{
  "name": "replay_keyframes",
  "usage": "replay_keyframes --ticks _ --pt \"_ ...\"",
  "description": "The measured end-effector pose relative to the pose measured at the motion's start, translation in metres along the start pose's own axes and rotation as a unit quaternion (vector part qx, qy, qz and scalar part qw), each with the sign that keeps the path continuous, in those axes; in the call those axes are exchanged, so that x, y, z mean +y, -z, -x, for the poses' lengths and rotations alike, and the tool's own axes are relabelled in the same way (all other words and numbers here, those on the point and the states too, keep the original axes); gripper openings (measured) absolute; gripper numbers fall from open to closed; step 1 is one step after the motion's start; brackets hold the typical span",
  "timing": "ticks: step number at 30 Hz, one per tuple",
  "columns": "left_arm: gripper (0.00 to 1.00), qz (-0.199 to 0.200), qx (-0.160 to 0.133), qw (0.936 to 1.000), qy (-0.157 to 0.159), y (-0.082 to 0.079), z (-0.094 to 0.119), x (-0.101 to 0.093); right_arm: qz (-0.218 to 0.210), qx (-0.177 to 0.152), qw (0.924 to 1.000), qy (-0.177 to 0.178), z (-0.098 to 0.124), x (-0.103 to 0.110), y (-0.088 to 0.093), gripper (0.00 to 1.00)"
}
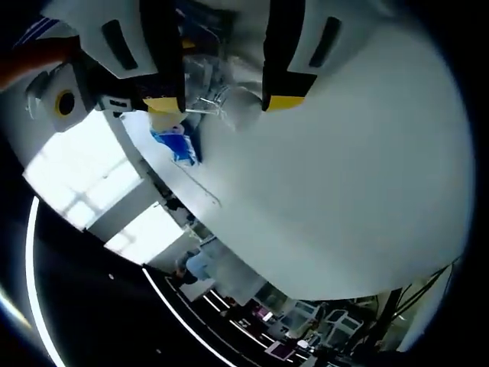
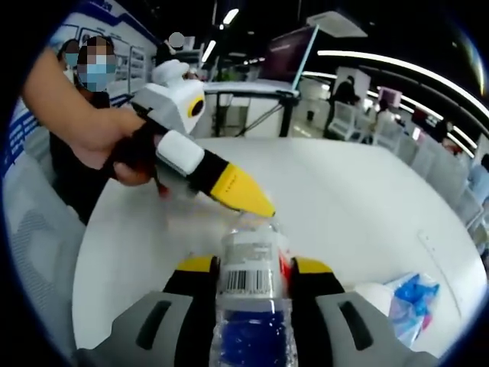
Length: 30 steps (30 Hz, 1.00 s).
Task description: Arrange the tabletop items into an orderly group along one side of the table until the central work area is clear of visible clutter.
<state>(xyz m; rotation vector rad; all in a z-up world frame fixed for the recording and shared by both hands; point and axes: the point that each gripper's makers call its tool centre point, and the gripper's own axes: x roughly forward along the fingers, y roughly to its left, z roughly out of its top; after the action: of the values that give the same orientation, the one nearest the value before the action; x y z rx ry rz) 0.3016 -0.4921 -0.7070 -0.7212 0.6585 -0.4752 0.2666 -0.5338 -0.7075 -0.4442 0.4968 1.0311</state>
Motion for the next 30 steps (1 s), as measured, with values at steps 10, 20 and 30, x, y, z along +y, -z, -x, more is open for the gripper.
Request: replay_keyframes --ticks 10,20,30 --pt "0.39 0.039 0.006 0.9992 -0.012 0.004 -0.002 0.006 0.011 -0.003 0.9999 0.0 -0.001 0.003 -0.002 0.34" --pt "0.3 0.024 -0.008 0.9997 -0.004 -0.005 0.002 0.0 -0.006 -0.008 0.9999 0.001 0.003 0.002 -0.003 0.35" --pt "0.26 -0.008 -0.026 0.9995 0.014 -0.016 0.007 -0.016 -0.03 -0.009 0.9995 0.006 0.01 0.0 -0.006 0.36"
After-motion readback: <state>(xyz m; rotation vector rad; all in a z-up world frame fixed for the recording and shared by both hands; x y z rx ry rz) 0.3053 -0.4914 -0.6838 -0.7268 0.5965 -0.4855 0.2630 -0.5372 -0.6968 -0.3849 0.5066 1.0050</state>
